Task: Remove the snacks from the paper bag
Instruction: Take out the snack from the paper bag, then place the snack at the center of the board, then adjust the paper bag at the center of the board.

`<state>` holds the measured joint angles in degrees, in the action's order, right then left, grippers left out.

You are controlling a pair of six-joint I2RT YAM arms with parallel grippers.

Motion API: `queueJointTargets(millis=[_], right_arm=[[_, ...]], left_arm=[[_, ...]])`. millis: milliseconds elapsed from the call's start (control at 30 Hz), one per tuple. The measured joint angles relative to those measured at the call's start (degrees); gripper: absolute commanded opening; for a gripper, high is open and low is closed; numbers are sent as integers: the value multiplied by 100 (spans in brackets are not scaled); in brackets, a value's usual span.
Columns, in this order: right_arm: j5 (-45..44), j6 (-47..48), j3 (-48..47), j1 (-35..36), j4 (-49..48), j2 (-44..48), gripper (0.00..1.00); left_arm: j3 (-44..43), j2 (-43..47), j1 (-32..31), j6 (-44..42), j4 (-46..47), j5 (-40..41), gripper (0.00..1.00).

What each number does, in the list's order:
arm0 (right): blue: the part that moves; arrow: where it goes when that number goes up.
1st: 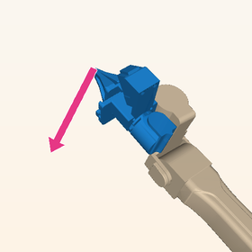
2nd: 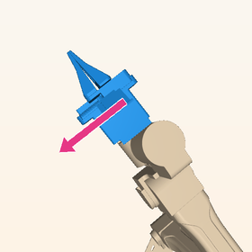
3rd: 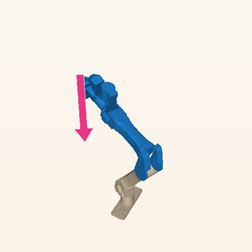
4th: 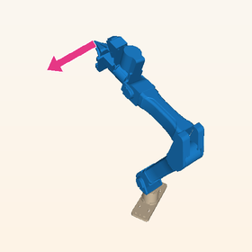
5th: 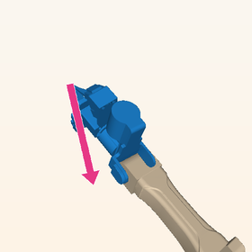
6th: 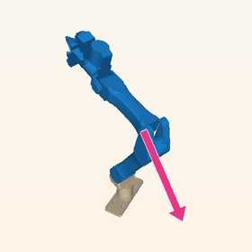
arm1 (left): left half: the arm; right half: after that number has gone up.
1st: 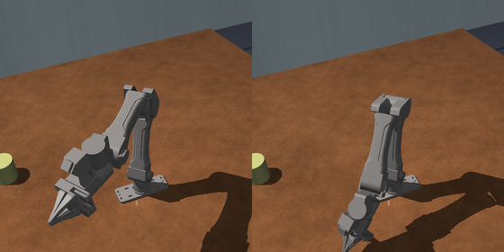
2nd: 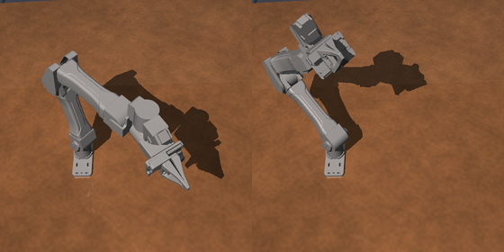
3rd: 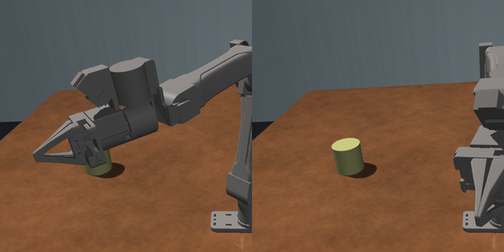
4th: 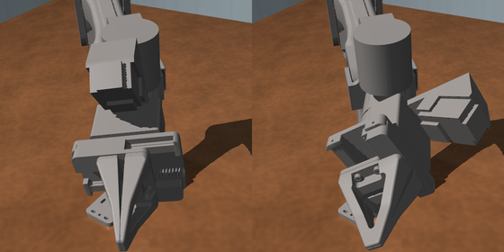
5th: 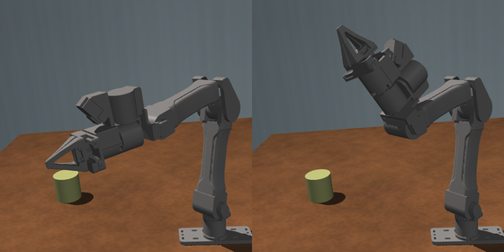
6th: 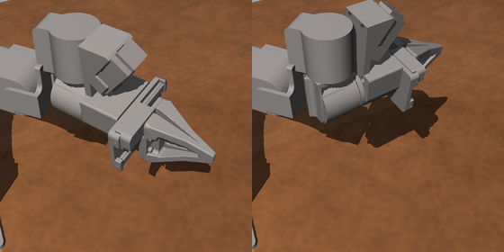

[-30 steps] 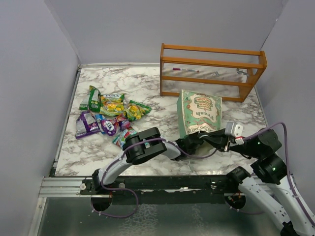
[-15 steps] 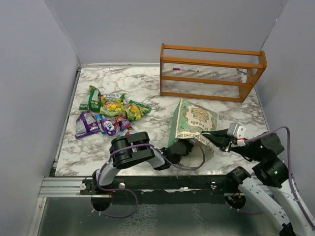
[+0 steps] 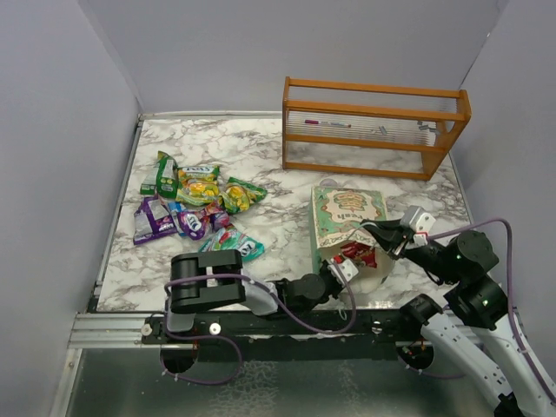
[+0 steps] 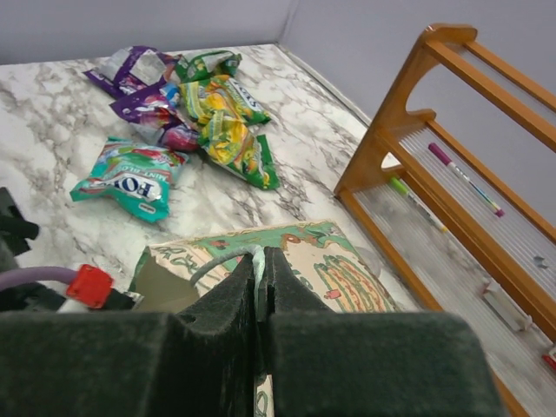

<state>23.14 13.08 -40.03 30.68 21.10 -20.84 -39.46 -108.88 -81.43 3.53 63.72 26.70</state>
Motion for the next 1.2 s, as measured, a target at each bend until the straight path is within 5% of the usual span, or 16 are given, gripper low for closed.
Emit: queueJointTargets(millis=[567,867,1033,1200], right_arm=[[-863,-284,-105,0,63,-66,2],[-1222,-531,-153,0,17,-186,2],[-1541,-533,-426,0,234,-48,2],[-1978,-522,-855,0,557,247,2]], left_arm=[[494,2481,-876,562,-1947,-422,0],[326,4747,-1504,990,-3600,-979,0],[50,5866,-1506,1102,-4533,-492,0],[-404,6341,-1506,1143,-5740,844,0]])
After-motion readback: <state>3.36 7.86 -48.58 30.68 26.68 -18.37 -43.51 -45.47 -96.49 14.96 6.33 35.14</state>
